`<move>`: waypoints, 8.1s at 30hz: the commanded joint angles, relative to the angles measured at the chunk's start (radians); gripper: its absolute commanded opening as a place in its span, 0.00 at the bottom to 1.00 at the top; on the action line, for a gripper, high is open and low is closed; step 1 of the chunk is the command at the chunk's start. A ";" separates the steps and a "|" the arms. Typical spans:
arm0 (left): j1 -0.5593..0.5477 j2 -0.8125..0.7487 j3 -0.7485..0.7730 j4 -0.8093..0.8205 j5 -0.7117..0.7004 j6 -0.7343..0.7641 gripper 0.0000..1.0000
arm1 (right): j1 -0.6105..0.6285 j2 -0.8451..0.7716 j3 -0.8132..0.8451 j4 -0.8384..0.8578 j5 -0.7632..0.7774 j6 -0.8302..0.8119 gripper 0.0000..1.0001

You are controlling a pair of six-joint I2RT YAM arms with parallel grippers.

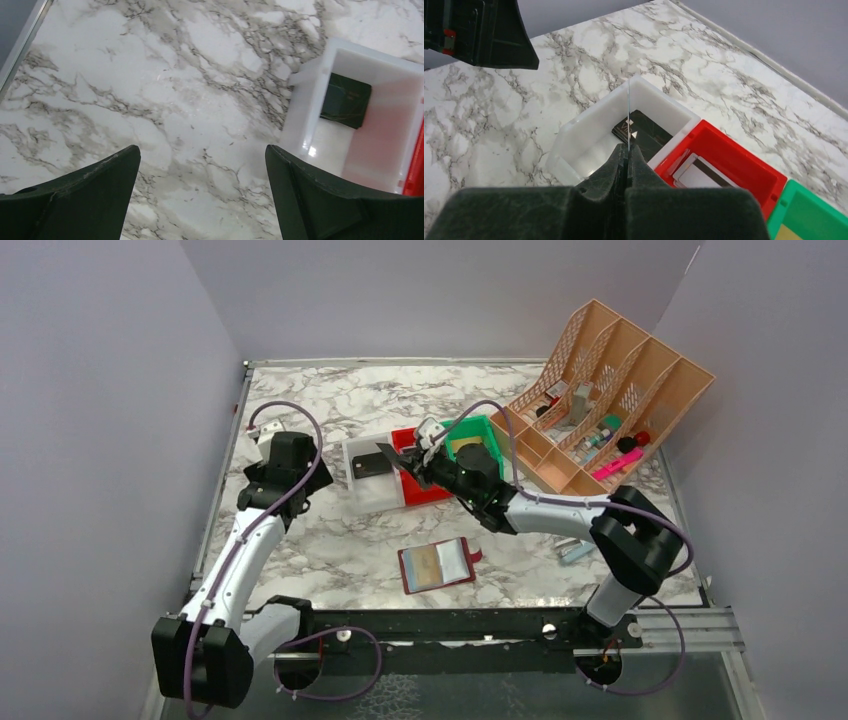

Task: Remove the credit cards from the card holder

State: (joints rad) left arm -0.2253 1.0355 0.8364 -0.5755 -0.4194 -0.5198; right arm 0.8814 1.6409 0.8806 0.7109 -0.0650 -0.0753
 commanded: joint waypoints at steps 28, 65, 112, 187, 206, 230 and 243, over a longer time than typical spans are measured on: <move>0.104 -0.143 -0.049 0.020 0.060 0.034 0.99 | 0.059 0.461 0.425 -0.171 0.099 -0.742 0.03; 0.104 -0.157 -0.056 0.031 0.086 0.047 0.99 | 0.089 0.618 0.546 -0.224 0.219 -0.947 0.21; 0.106 -0.151 -0.062 0.042 0.110 0.048 0.99 | 0.093 0.691 1.032 -1.158 0.125 0.327 0.01; 0.106 -0.163 -0.067 0.054 0.207 0.054 0.99 | 0.094 0.214 0.582 -0.930 0.226 0.390 0.37; 0.010 -0.237 -0.260 0.150 0.566 -0.104 0.99 | 0.334 -0.156 -0.051 -0.931 0.400 0.797 0.49; 0.005 -0.210 -0.262 0.160 0.510 -0.111 0.99 | 0.435 0.080 0.114 -1.069 0.569 0.869 0.49; 0.002 -0.197 -0.273 0.179 0.535 -0.113 0.99 | 0.433 0.112 0.101 -1.035 0.564 0.858 0.27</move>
State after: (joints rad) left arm -0.2184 0.8345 0.5720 -0.4328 0.0971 -0.6281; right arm 1.3094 1.7180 0.9894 -0.3031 0.4652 0.7792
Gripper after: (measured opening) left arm 0.987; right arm 0.302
